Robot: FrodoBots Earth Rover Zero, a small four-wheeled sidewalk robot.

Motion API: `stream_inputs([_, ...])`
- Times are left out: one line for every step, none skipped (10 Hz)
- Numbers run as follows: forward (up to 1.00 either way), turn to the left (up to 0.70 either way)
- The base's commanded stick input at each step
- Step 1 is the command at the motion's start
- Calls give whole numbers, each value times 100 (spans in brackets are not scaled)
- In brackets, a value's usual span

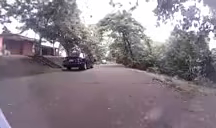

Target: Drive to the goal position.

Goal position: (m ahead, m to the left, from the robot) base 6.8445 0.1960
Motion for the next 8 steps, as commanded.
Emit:
stream_inputs([70, 0])
stream_inputs([70, 0])
stream_inputs([70, 0])
stream_inputs([70, 0])
stream_inputs([70, 0])
stream_inputs([70, 0])
stream_inputs([70, 0])
stream_inputs([70, 0])
